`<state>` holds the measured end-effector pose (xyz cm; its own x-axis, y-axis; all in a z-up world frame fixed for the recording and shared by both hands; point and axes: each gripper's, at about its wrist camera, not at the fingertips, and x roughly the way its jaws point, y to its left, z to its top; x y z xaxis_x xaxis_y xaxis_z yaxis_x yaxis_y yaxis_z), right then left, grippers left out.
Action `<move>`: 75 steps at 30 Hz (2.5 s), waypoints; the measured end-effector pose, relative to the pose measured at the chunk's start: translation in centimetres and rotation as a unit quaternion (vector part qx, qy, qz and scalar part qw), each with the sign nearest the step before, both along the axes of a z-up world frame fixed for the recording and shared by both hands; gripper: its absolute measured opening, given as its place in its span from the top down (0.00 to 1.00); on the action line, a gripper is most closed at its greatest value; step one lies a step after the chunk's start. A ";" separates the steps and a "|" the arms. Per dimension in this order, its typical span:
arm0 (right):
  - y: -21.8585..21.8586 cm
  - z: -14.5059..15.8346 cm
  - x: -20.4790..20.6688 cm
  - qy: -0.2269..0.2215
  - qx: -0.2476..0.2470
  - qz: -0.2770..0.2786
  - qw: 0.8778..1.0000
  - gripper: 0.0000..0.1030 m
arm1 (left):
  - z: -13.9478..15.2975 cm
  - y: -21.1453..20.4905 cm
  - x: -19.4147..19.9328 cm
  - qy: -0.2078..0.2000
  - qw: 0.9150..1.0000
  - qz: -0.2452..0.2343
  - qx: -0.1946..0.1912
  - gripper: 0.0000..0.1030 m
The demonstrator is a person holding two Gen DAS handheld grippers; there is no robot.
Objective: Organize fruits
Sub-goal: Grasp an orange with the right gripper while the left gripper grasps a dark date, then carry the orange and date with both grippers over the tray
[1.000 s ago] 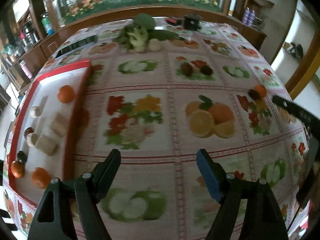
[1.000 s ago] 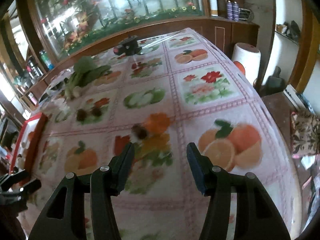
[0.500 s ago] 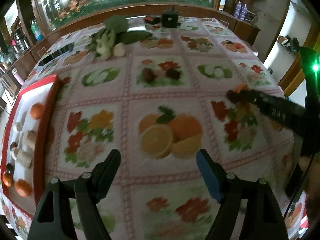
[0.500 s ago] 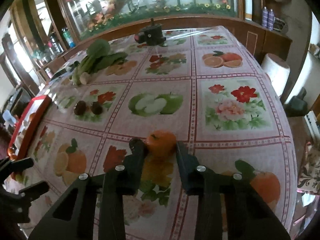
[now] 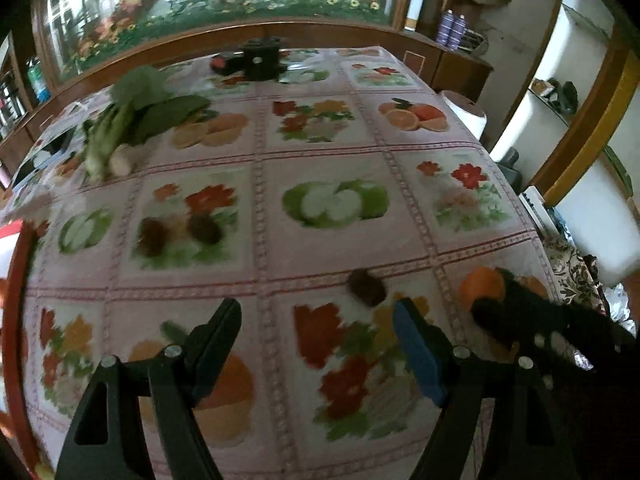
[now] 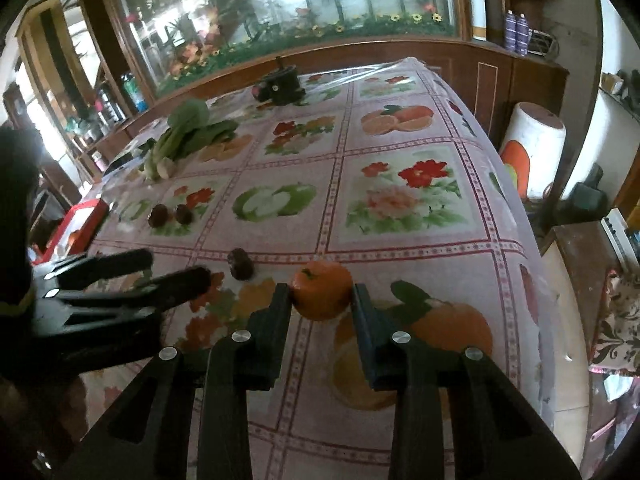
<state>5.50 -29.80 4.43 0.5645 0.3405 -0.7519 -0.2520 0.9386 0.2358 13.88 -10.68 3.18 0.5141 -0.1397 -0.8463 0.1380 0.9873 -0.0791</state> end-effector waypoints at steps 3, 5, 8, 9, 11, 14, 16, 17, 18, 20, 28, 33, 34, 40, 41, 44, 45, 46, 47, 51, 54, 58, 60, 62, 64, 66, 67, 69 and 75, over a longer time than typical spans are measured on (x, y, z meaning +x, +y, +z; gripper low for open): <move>-0.4 -0.4 0.2 0.009 0.012 -0.005 1.000 0.70 | -0.4 -0.8 0.7 -0.004 1.000 -0.007 0.007 0.22; -0.6 -0.6 0.3 0.014 0.018 -0.009 1.000 0.70 | -0.8 -1.0 1.1 0.003 1.000 -0.008 0.000 0.24; -1.1 -0.8 0.4 0.018 0.034 -0.014 0.999 0.70 | -1.6 -1.1 1.6 0.015 1.000 -0.011 -0.012 0.46; -1.1 -0.8 0.4 0.017 0.036 -0.016 0.999 0.70 | -1.6 -1.1 1.6 0.008 1.000 -0.010 -0.008 0.49; -1.0 -0.7 0.3 0.013 0.034 -0.016 0.999 0.70 | -1.5 -1.1 1.5 -0.002 1.000 -0.017 -0.007 0.70; -0.8 -0.8 0.1 0.005 0.027 -0.015 1.000 0.70 | -1.5 -0.3 1.7 0.001 0.999 -0.018 -0.038 0.74; -0.7 -0.7 -0.2 -0.003 0.022 -0.016 1.000 0.70 | -1.5 0.4 1.6 0.005 0.998 -0.016 -0.060 0.74; -0.6 -0.7 -0.3 -0.005 0.019 -0.015 1.000 0.70 | -1.6 0.7 1.4 0.007 0.998 -0.013 -0.066 0.74; -0.5 -0.6 -0.4 -0.009 0.016 -0.014 1.000 0.70 | -1.6 1.0 1.2 0.007 0.997 -0.012 -0.071 0.74; -0.2 -0.3 -0.7 -0.016 0.014 -0.012 1.000 0.70 | -1.6 1.5 0.5 0.006 0.997 -0.011 -0.074 0.74; 1.4 0.4 -2.7 -0.017 0.002 -0.006 1.000 0.70 | -1.7 4.1 -2.7 0.004 0.997 -0.004 -0.071 0.74; 3.2 0.3 -4.1 -0.007 -0.006 -0.003 1.000 0.70 | -1.5 6.4 -5.3 -0.001 0.998 0.002 -0.064 0.74; 3.6 0.3 -4.4 -0.006 -0.007 -0.003 1.000 0.70 | -1.4 7.0 -5.8 -0.003 0.998 0.004 -0.060 0.74; 7.0 -0.2 -6.2 0.009 -0.006 0.008 1.000 0.70 | -0.7 10.3 -8.8 -0.012 0.999 0.011 -0.046 0.74; 7.6 -0.3 -6.4 0.012 -0.006 0.011 1.000 0.70 | -0.6 11.0 -9.3 -0.014 0.999 0.012 -0.045 0.74; 9.9 -0.6 -7.2 0.017 -0.004 0.020 1.000 0.70 | -0.2 12.9 -10.4 -0.017 0.999 0.017 -0.041 0.74; 10.7 -0.6 -7.5 0.019 -0.003 0.023 1.000 0.70 | -0.1 13.4 -10.8 -0.018 0.999 0.019 -0.040 0.74; 11.1 -0.5 -7.5 0.020 -0.002 0.025 0.999 0.70 | 0.0 13.9 -11.1 -0.019 0.999 0.021 -0.038 0.74; 12.0 -0.5 -7.7 0.022 0.000 0.028 0.999 0.70 | 0.1 14.6 -11.5 -0.020 0.999 0.023 -0.038 0.74; 14.5 -0.2 -7.9 0.024 0.002 0.039 0.999 0.70 | 0.4 17.0 -12.6 -0.025 0.998 0.032 -0.039 0.74; 16.6 0.8 -8.1 0.009 0.005 0.049 0.999 0.69 | 0.9 18.9 -13.3 -0.030 0.998 0.043 -0.044 0.74; 20.0 2.0 -8.2 -0.005 0.006 0.073 0.997 0.69 | 1.5 21.8 -14.2 -0.038 0.996 0.063 -0.048 0.74; 21.3 2.1 -8.1 -0.011 0.004 0.080 0.997 0.70 | 1.7 23.2 -14.5 -0.040 0.995 0.073 -0.048 0.74; 21.9 1.8 -7.9 -0.008 0.001 0.078 0.997 0.70 | 1.8 24.4 -14.8 -0.041 0.995 0.082 -0.042 0.74; 21.9 1.4 -7.9 -0.006 -0.011 0.071 0.997 0.70 | 1.9 25.2 -15.1 -0.043 0.995 0.083 -0.039 0.74; 21.3 1.2 -8.2 -0.009 -0.015 0.065 0.998 0.69 | 1.7 25.6 -15.5 -0.043 0.995 0.082 -0.042 0.74; 21.0 1.2 -8.2 -0.008 -0.016 0.064 0.998 0.68 | 1.6 25.6 -15.6 -0.042 0.995 0.080 -0.044 0.74; 20.3 1.0 -8.1 -0.008 -0.018 0.058 0.998 0.63 | 1.3 25.4 -15.8 -0.036 0.995 0.074 -0.050 0.74; 18.3 -0.5 -8.0 0.010 -0.020 0.036 0.999 0.48 | 0.6 23.9 -16.0 -0.023 0.996 0.048 -0.066 0.74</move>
